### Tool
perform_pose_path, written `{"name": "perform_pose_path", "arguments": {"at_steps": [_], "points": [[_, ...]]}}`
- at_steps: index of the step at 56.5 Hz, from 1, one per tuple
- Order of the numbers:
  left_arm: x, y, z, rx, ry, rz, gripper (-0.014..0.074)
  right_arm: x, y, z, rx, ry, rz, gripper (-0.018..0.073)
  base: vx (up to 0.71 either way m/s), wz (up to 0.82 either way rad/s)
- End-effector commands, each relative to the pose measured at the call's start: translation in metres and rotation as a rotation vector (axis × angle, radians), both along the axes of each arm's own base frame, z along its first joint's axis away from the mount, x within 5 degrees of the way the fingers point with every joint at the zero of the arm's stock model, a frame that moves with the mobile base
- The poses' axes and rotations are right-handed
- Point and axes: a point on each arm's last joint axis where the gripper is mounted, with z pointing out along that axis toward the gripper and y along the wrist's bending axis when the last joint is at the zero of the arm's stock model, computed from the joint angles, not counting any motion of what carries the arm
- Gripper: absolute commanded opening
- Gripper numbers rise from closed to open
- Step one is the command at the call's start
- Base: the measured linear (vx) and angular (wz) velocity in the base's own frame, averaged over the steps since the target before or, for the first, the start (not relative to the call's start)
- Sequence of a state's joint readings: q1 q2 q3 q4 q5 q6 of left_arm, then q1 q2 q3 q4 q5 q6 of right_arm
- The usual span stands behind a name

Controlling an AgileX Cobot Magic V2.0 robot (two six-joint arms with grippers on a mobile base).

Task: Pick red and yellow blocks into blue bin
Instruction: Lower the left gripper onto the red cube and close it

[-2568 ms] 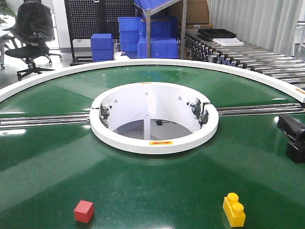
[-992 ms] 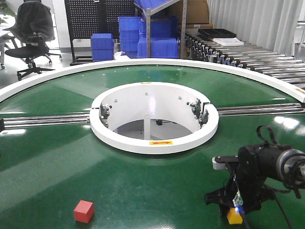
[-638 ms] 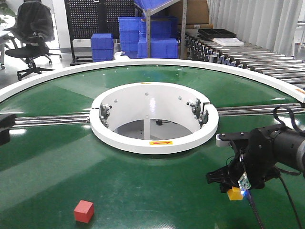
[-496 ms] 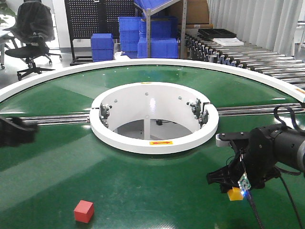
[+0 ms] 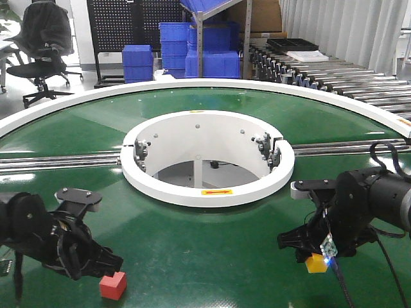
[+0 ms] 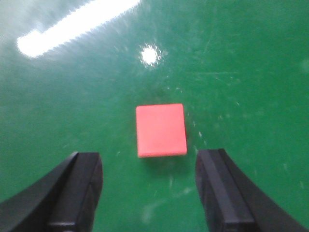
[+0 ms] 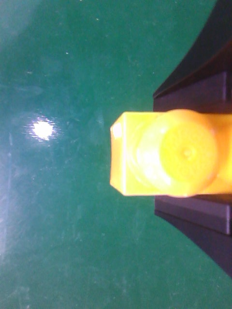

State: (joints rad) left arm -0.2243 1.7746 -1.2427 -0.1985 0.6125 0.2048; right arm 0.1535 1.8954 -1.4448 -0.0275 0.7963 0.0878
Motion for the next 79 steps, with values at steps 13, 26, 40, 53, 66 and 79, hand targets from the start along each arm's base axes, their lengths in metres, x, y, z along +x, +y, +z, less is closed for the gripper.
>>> {"name": "perform_pose_path", "arguments": {"at_steps": [13, 26, 40, 53, 66, 79], "points": [[0.032, -0.011, 0.003, -0.056, -0.042, 0.02, 0.054, 0.0, -0.002, 0.034, 0.001, -0.117, 0.01, -0.001, 0.0, 0.0], [0.044, -0.015, -0.01, -0.047, 0.0, 0.009, 0.054, 0.0, -0.002, 0.034, 0.001, -0.117, 0.01, -0.001, 0.0, 0.0], [0.048, -0.016, -0.029, -0.016, 0.041, -0.031, 0.0536, 0.001, -0.002, 0.034, 0.003, -0.13, 0.011, -0.001, 0.0, 0.0], [0.048, -0.015, -0.032, -0.008, 0.052, -0.036, 0.0222, 0.002, -0.002, 0.035, 0.004, -0.139, 0.011, -0.001, 0.0, 0.0], [0.042, -0.015, -0.019, -0.008, 0.056, -0.046, -0.0008, 0.0, -0.002, 0.035, 0.001, -0.121, 0.011, -0.001, 0.0, 0.0], [0.021, -0.008, 0.068, -0.065, -0.199, -0.024, -0.0001, -0.014, -0.003, 0.067, 0.0, -0.188, 0.061, -0.001, 0.0, 0.0]]}}
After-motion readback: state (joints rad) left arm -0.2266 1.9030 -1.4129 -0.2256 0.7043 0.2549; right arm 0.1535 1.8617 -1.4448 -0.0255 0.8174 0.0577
